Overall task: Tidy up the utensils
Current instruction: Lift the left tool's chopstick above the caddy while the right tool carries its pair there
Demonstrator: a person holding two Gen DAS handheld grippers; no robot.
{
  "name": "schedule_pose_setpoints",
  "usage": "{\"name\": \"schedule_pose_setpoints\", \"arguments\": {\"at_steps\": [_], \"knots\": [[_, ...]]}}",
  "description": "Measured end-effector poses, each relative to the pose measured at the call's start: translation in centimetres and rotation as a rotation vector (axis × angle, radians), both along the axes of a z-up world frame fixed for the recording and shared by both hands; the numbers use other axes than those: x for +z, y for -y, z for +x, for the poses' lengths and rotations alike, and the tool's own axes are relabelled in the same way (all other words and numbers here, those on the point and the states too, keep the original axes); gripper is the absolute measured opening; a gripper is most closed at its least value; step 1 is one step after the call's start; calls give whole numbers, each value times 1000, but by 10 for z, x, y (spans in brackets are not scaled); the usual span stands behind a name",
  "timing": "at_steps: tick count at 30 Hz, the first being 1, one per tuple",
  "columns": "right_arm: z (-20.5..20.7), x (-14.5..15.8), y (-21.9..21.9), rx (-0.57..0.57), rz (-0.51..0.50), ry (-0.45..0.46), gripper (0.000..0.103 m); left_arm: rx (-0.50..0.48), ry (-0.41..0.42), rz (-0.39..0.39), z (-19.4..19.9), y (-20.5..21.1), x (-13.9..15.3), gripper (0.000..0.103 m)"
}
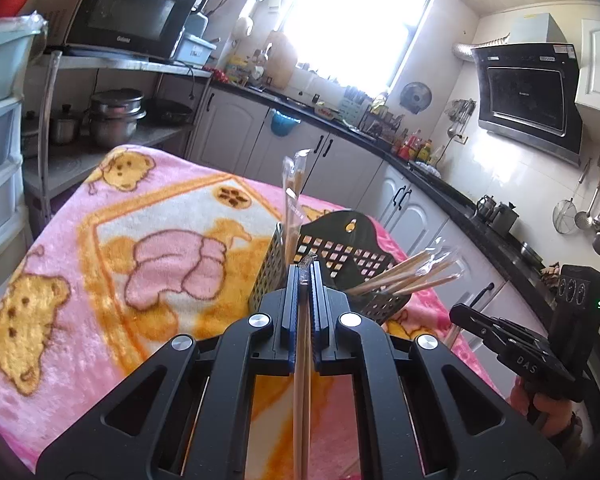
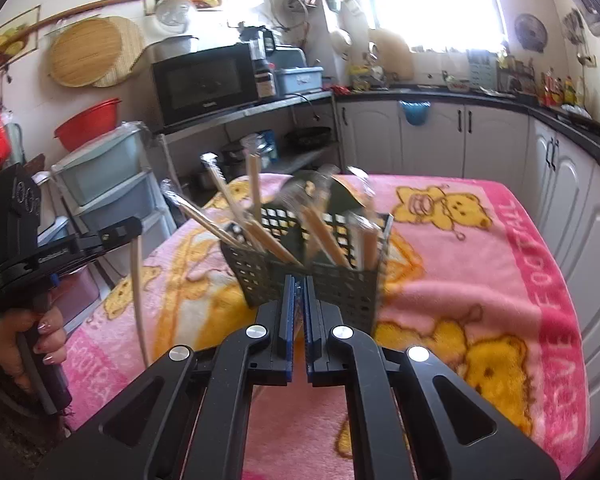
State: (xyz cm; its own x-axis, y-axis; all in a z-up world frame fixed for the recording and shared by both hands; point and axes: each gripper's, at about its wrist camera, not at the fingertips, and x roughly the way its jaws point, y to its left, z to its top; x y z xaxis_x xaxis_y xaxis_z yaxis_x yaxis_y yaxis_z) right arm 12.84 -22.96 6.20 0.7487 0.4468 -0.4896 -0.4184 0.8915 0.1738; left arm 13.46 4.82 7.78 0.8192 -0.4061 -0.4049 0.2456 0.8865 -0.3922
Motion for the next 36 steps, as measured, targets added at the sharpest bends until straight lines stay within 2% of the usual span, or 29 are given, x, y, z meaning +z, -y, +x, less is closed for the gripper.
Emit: {"name": "schedule_pose_setpoints", "arguments": {"at_steps": [11,21,36], "knots": [[-12,33,-19,75,-11,86,4,-7,72,17,-4,6,25,3],[-17,58,-23,96,2,157,4,-31,125,34,-2,17,43,3],[-21,115,-31,125,50,308,4,-61,257,57,4,33,93,3]]}}
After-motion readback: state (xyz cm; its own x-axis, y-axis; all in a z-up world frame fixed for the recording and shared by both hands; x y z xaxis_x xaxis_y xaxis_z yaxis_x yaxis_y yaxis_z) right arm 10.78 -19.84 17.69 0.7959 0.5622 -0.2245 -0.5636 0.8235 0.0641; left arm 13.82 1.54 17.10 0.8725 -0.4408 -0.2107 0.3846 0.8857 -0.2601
